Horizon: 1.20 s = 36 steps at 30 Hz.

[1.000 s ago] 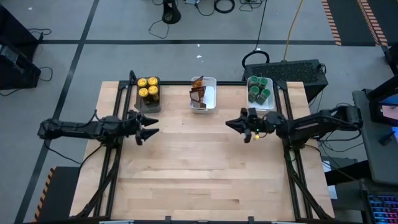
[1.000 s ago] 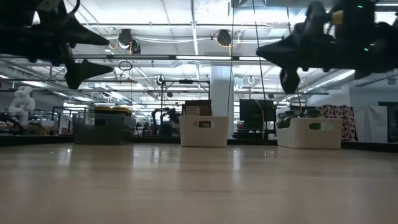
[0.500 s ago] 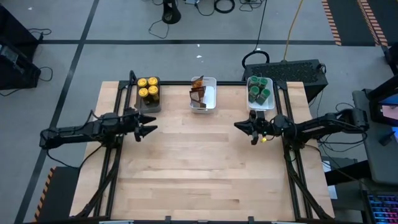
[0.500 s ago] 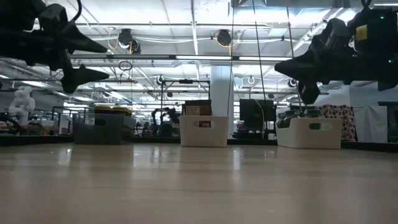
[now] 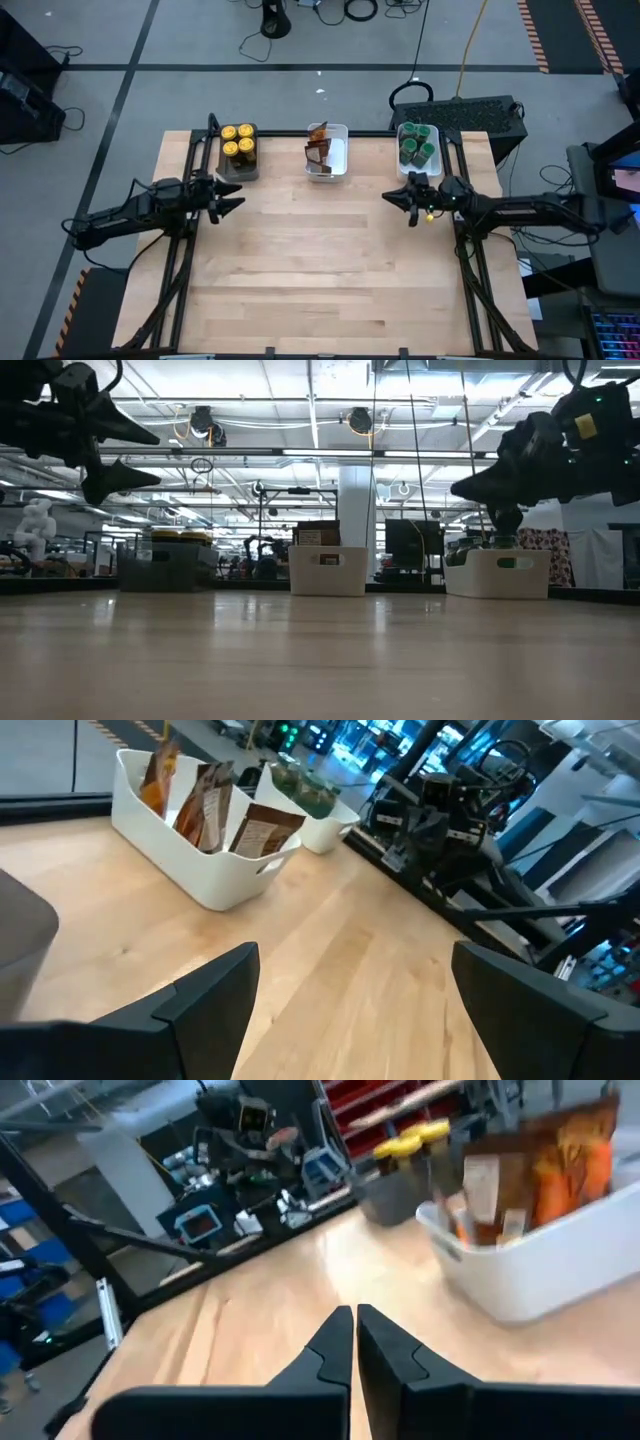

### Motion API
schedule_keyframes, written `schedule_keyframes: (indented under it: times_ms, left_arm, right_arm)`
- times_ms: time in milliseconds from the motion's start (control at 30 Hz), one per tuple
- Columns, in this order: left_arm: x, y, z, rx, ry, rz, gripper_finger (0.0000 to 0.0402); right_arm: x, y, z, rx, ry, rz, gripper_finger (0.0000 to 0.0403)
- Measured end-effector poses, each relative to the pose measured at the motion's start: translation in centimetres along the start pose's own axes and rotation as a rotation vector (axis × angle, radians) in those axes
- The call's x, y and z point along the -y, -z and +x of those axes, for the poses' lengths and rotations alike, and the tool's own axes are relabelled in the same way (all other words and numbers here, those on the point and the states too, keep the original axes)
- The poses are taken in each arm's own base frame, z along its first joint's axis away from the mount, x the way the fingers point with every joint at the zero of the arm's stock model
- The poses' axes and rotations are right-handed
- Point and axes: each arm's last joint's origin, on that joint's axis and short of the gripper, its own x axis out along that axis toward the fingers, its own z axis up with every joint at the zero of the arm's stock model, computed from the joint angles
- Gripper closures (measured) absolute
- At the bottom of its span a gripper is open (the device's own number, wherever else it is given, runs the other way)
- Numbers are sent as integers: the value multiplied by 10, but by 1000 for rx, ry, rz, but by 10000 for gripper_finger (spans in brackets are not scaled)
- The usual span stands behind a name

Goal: Sort spices by type
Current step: Return to Home Position

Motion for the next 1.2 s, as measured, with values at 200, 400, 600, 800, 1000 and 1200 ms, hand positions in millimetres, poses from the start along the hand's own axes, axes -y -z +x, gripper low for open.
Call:
schedule_keyframes:
  times_ms: [200, 400, 600, 800, 1000, 1200]
  left_arm:
    - [0, -1, 0, 21, -13, 6, 68]
    - [-1, -1, 0, 20, -15, 8, 68]
    - [-8, 13, 10, 6, 4, 0, 68]
    - [-9, 16, 17, 64, 52, 53, 68]
    - [-10, 18, 19, 104, 63, 210, 68]
    - [-11, 19, 20, 97, 39, 311, 68]
  right_arm:
    - [3, 1, -2, -22, 28, -28, 403]
    - [8, 11, -3, -121, 73, -1, 403]
    - [11, 18, -4, -195, 109, -3, 403]
    - [14, 25, -6, -267, 142, 8, 403]
    - [15, 20, -5, -185, 228, -43, 403]
    - [16, 18, -5, -152, 274, -76, 403]
